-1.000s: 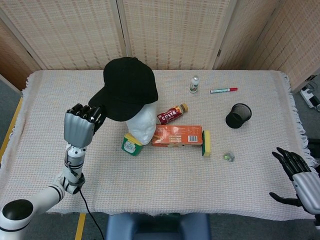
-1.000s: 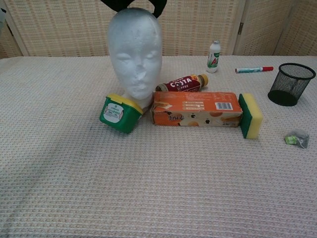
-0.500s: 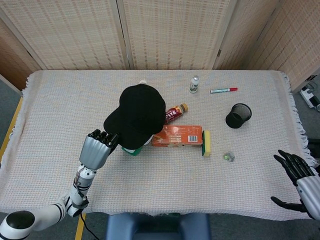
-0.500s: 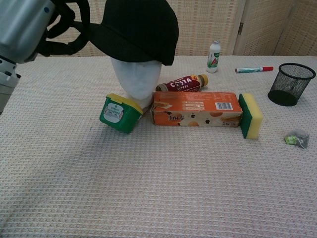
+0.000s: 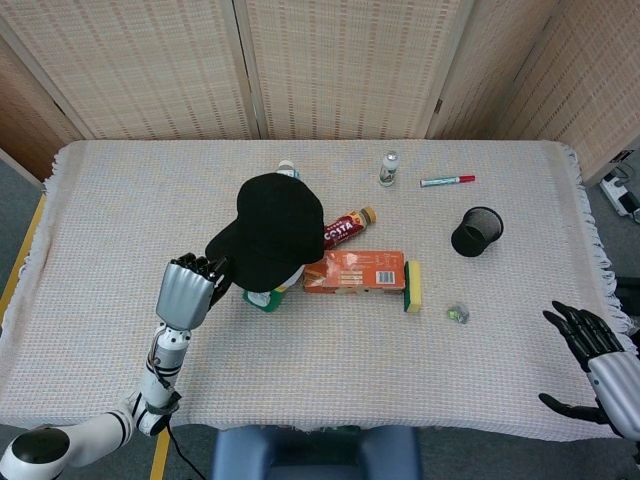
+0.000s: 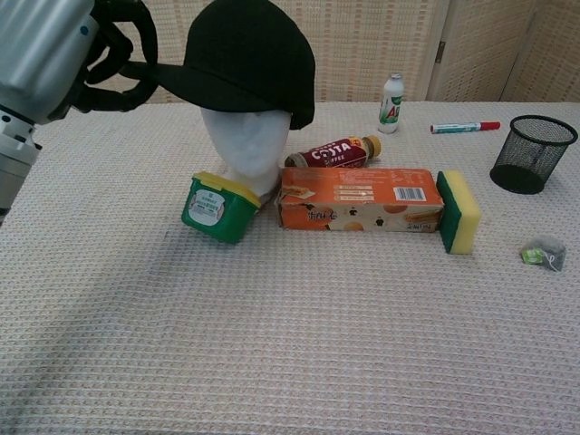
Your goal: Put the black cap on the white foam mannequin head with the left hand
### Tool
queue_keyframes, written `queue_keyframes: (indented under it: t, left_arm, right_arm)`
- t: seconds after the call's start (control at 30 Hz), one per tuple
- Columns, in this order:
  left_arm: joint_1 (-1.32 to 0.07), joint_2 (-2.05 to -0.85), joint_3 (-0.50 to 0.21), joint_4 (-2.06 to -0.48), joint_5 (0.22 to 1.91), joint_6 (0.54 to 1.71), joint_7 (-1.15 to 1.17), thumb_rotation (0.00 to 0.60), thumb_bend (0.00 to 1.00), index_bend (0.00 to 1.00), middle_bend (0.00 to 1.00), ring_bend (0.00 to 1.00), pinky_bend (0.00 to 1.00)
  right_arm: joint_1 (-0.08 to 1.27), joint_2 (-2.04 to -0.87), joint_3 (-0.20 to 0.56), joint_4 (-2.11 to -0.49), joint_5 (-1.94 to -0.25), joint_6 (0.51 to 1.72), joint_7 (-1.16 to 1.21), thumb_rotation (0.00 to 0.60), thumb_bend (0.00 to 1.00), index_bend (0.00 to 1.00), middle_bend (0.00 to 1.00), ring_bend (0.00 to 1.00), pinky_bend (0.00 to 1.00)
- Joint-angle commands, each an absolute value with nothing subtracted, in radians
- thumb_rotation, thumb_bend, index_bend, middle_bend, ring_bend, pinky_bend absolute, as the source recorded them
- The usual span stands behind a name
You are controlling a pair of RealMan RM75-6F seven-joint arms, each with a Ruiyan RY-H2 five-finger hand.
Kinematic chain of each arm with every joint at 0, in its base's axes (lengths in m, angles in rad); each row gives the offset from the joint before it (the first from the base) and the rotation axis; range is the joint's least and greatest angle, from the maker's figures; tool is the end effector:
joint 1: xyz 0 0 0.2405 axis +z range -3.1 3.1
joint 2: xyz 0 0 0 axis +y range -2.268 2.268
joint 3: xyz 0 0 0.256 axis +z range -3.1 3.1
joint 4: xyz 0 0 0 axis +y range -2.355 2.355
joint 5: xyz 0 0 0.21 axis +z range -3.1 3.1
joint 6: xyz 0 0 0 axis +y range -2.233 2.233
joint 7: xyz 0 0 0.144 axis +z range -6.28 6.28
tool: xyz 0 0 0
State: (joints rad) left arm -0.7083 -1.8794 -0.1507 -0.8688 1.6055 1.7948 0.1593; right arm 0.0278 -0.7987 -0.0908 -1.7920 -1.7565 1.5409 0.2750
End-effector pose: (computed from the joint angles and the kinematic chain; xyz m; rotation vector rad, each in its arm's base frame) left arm -0.1350 0.3258 0.0180 -1.3842 -0.1464 -1.5246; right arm -0.2778 -0.1302 0.2140 1.5477 -1.0583 1.0108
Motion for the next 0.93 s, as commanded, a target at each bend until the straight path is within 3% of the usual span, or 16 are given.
queue_keyframes:
  t: [0.03,0.17,0.37,0.43,0.5,0.57,0.63,0.73,0.83,0.93]
  left_arm:
    - [-0.683,-1.853,-0.135,-0.94,1.621,1.8,0.165,0.6,0.26,0.27,1.0,1.0,1.0]
    - [-0.647,-1.798,-0.112,-1.073,1.638,1.799,0.207,0.6,0.16,0.08,1.0,1.0,1.0]
    - [-0.567,-1.707,-0.068,-1.238,1.626,1.798,0.238,0.6,0.09,0.01,1.0,0.98,1.0]
    - [-0.517,-1.64,-0.041,-1.324,1.601,1.789,0.245,0.6,0.08,0.01,0.97,0.93,1.0]
    - [-0.469,-1.582,-0.016,-1.383,1.565,1.775,0.239,0.6,0.08,0.03,0.85,0.8,0.98]
    - [-0.412,-1.514,0.016,-1.434,1.517,1.755,0.211,0.6,0.08,0.08,0.66,0.6,0.86]
    - [-0.366,-1.459,0.04,-1.459,1.479,1.738,0.159,0.6,0.07,0.14,0.45,0.39,0.59]
    - [-0.301,-1.375,0.088,-1.475,1.443,1.703,0.06,0.6,0.07,0.18,0.27,0.2,0.3]
    - [-0.247,-1.314,0.12,-1.474,1.421,1.686,0.033,0.6,0.07,0.19,0.16,0.06,0.15]
    - [-0.202,-1.281,0.142,-1.464,1.408,1.667,0.021,0.6,0.07,0.19,0.13,0.03,0.13]
  right_arm:
    - [0.028,-0.8,-0.09,-1.793,-1.756,1.54,0.274,0.6,0.05,0.0,0.0,0.0,0.0]
    - [0.027,-0.8,-0.09,-1.795,-1.757,1.542,0.273,0.6,0.05,0.0,0.0,0.0,0.0]
    - [0.024,-0.799,-0.094,-1.796,-1.766,1.546,0.27,0.6,0.05,0.0,0.0,0.0,0.0]
    - [0.021,-0.799,-0.096,-1.796,-1.769,1.55,0.266,0.6,0.05,0.0,0.0,0.0,0.0]
    - [0.019,-0.801,-0.095,-1.796,-1.766,1.551,0.26,0.6,0.05,0.0,0.0,0.0,0.0]
    - [0.02,-0.805,-0.092,-1.797,-1.757,1.544,0.252,0.6,0.05,0.0,0.0,0.0,0.0]
    - [0.026,-0.81,-0.089,-1.797,-1.742,1.529,0.254,0.6,0.05,0.0,0.0,0.0,0.0]
    - [0.04,-0.824,-0.076,-1.794,-1.709,1.498,0.235,0.6,0.05,0.0,0.0,0.0,0.0]
    - [0.048,-0.855,-0.055,-1.786,-1.662,1.478,0.2,0.6,0.05,0.0,0.0,0.0,0.0]
    - [0.053,-0.892,-0.034,-1.78,-1.617,1.466,0.148,0.6,0.05,0.0,0.0,0.0,0.0]
